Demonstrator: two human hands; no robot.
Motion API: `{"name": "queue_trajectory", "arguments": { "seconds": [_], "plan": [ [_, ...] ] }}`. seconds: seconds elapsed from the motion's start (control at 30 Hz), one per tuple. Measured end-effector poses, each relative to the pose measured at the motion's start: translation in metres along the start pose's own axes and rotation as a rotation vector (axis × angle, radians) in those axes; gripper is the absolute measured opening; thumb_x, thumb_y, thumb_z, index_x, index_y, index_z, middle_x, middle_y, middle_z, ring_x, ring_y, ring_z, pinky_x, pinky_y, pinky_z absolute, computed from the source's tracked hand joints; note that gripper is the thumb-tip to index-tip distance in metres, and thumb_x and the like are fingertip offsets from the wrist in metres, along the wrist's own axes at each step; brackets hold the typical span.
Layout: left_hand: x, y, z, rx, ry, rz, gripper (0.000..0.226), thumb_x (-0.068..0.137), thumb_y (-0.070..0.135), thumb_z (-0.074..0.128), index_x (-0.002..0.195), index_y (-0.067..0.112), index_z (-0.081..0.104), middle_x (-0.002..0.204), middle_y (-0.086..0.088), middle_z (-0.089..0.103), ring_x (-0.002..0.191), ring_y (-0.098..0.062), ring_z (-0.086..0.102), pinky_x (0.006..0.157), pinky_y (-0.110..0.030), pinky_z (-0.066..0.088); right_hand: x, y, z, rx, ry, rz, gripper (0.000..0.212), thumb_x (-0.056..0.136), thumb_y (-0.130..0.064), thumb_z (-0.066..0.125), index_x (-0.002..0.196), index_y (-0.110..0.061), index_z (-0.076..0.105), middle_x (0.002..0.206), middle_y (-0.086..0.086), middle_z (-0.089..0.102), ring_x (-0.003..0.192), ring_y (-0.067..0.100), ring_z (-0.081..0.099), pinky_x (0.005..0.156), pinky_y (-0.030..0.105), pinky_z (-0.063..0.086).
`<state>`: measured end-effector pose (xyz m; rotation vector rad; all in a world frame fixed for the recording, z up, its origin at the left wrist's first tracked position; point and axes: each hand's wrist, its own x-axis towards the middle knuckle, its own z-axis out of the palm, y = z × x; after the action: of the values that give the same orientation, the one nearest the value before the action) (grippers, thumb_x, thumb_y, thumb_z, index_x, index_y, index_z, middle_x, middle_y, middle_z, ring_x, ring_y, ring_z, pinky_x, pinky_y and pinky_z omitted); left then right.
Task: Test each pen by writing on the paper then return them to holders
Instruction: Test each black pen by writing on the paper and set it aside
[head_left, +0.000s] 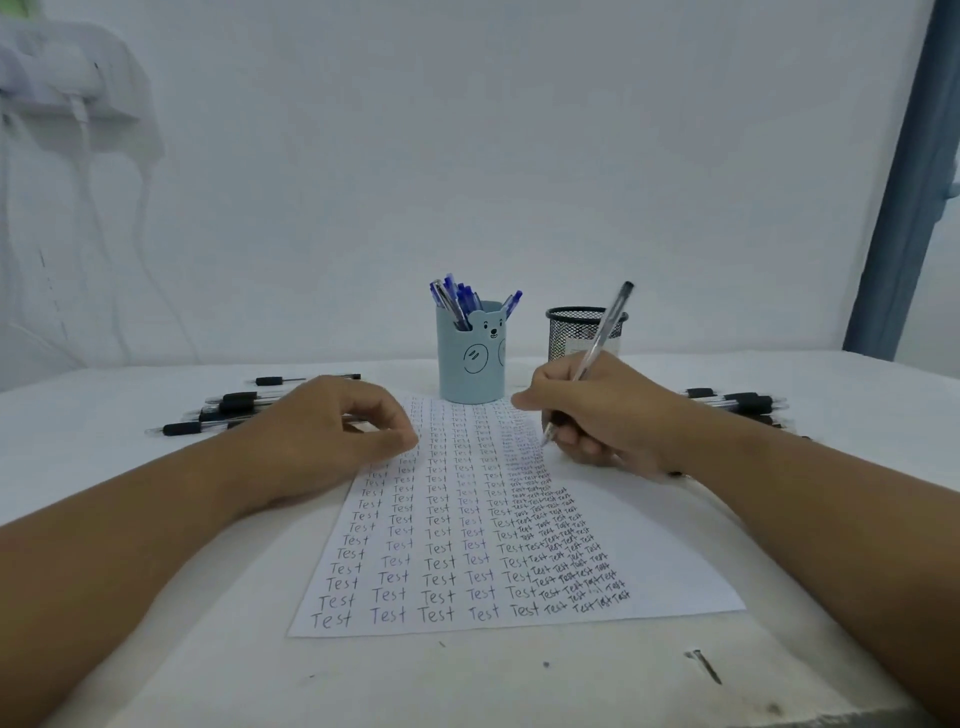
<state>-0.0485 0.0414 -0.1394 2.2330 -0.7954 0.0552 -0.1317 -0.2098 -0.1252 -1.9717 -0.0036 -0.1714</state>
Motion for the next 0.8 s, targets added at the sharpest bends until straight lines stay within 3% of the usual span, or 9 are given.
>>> {"name": "queue_trajectory", "arguments": {
  "seconds": [0.1,0.2,0.3,0.37,0.67,0.8],
  "plan": [
    [0.001,-0.005,-0.004,0.006,-0.048,-0.027,0.010,0.077,0.039,0.082,0.084,0.032,0.078,0.099,0.020,0.073,0.094,0.003,0.068,0.093,-0.024,0.048,-0.004,0.002,0.002,-0.047,-0.046,0.021,0.037,0.093,-0.028,0.071,0.063,-0.012,0.057,0.051,0.006,0.052,0.041,0.015,0.037,0.038,0.019,0.031],
    [0.002,-0.008,-0.006,0.041,-0.076,-0.043,0.018,0.072,0.045,0.083,0.088,0.038,0.078,0.103,0.019,0.072,0.099,-0.001,0.067,0.104,-0.033,0.048,-0.004,0.006,0.002,-0.105,-0.076,-0.047,0.045,0.084,-0.018,0.080,0.055,-0.014,0.046,0.047,0.006,0.047,0.041,0.015,0.042,0.043,0.021,0.036],
    [0.002,-0.008,-0.006,0.050,-0.073,-0.055,0.021,0.071,0.047,0.083,0.090,0.040,0.077,0.106,0.019,0.071,0.102,0.000,0.066,0.104,-0.033,0.048,-0.001,0.012,0.003,-0.134,-0.062,-0.081,0.050,0.081,0.004,0.073,0.051,-0.013,0.037,0.043,0.004,0.037,0.037,0.012,0.044,0.045,0.020,0.040],
    [0.002,-0.008,-0.007,0.014,-0.074,-0.063,0.022,0.069,0.046,0.083,0.088,0.040,0.078,0.105,0.019,0.072,0.101,0.000,0.066,0.104,-0.032,0.048,0.001,0.014,0.003,-0.149,-0.055,-0.099,0.047,0.079,0.010,0.065,0.049,-0.013,0.037,0.041,0.003,0.037,0.037,0.012,0.043,0.047,0.020,0.040],
    [0.002,-0.009,-0.006,-0.071,-0.100,-0.067,0.025,0.066,0.045,0.083,0.089,0.038,0.079,0.103,0.017,0.073,0.100,-0.002,0.068,0.104,-0.031,0.047,0.003,0.017,0.004,-0.212,-0.063,-0.139,0.044,0.078,0.008,0.063,0.047,-0.014,0.043,0.043,0.004,0.045,0.041,0.013,0.049,0.051,0.022,0.046],
    [0.002,-0.009,-0.006,-0.077,-0.100,-0.070,0.023,0.067,0.043,0.084,0.088,0.037,0.079,0.102,0.017,0.073,0.100,-0.002,0.068,0.105,-0.030,0.047,0.003,0.017,0.004,-0.214,-0.052,-0.136,0.043,0.078,0.007,0.063,0.047,-0.015,0.042,0.043,0.003,0.044,0.040,0.012,0.048,0.049,0.020,0.040]
  ]
}}
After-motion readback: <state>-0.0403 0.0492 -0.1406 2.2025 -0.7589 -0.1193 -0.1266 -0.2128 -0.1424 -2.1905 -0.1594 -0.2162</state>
